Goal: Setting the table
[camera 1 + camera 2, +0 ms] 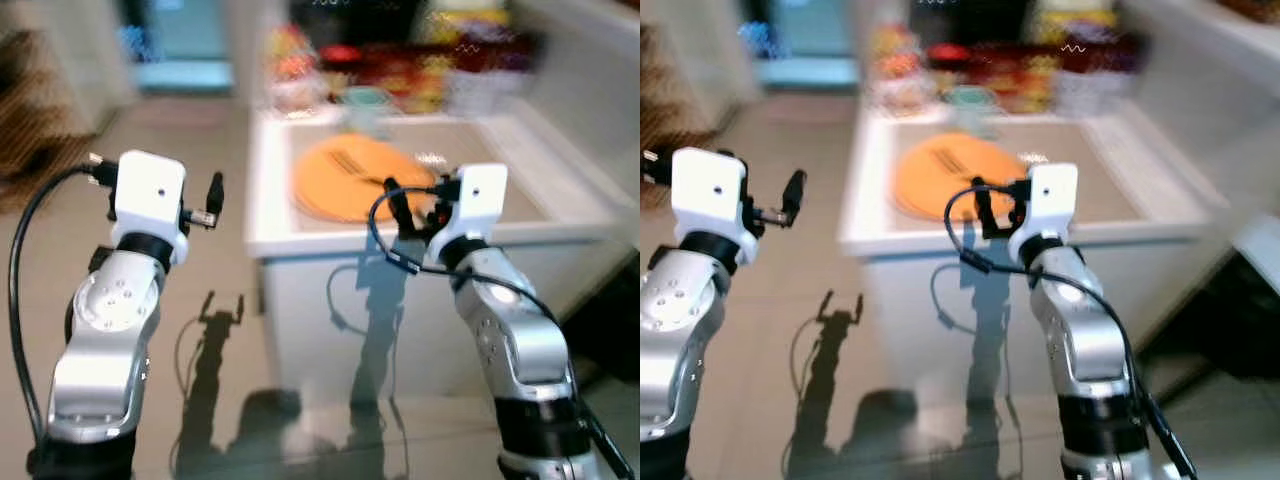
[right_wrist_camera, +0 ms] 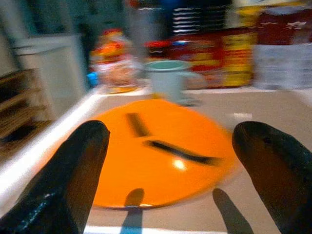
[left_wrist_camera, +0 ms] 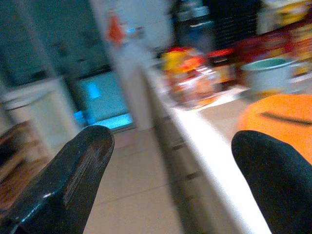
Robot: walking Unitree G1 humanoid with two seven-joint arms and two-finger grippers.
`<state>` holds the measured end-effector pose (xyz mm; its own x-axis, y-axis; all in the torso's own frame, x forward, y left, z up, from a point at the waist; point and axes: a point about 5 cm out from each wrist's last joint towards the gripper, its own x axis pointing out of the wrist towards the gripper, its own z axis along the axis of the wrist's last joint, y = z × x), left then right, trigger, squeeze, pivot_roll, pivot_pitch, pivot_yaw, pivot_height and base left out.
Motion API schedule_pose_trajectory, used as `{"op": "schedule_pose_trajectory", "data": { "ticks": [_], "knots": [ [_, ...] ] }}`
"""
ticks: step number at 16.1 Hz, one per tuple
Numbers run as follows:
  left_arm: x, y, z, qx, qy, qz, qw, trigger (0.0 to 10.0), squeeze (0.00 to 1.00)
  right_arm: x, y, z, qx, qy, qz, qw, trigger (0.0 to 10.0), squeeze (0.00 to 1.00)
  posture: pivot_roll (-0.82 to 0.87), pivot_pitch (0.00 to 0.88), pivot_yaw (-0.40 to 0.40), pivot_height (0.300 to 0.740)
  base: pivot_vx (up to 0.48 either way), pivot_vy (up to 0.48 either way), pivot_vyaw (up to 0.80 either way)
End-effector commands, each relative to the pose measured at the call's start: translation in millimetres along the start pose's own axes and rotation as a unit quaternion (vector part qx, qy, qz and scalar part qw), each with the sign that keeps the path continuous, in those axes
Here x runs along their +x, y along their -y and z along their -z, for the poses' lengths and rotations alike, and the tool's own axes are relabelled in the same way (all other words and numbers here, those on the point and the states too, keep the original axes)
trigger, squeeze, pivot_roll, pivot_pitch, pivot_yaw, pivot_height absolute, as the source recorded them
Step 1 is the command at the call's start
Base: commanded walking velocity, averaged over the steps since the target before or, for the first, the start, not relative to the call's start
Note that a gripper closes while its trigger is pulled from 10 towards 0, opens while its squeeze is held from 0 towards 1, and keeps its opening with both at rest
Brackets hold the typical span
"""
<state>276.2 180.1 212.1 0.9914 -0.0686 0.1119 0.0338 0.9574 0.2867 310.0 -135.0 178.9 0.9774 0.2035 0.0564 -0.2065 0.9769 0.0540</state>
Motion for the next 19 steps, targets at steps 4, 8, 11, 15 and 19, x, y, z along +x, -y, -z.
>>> {"op": "schedule_pose_trajectory", "data": {
  "ticks": [4,8,11,15,19],
  "knots": [
    [3.0,4.1,-4,0.003,0.007,0.013,1.0,10.0,0.0,-0.8,8.0,2,-0.006,-0.017,0.003,1.0,10.0,0.0,0.07,0.012,-0.014,0.74,0.406,0.0,0.0],
    [4.6,5.0,-3,0.011,0.001,0.019,1.0,10.0,0.0,1.3,8.5,4,0.038,-0.048,-0.029,0.998,10.0,0.0,0.07,0.014,-0.01,0.74,0.367,0.0,0.0],
    [10.1,2.8,1,-0.017,-0.003,0.03,0.999,10.0,0.0,8.6,14.6,2,0.038,-0.066,-0.045,0.996,10.0,0.0,0.08,0.012,-0.017,0.74,0.0,0.0,0.0],
    [28.2,0.9,17,-0.007,-0.042,0.087,0.995,10.0,0.0,15.3,19.9,-2,0.025,-0.069,-0.044,0.996,10.0,0.0,0.08,0.009,-0.014,0.74,0.0,0.0,0.0],
    [43.8,-0.7,37,0.042,-0.096,0.086,0.991,10.0,0.0,20.8,19.3,-6,0.029,-0.07,-0.056,0.996,10.0,0.0,0.07,0.007,-0.007,0.74,0.0,0.0,0.0]
  ]
}}
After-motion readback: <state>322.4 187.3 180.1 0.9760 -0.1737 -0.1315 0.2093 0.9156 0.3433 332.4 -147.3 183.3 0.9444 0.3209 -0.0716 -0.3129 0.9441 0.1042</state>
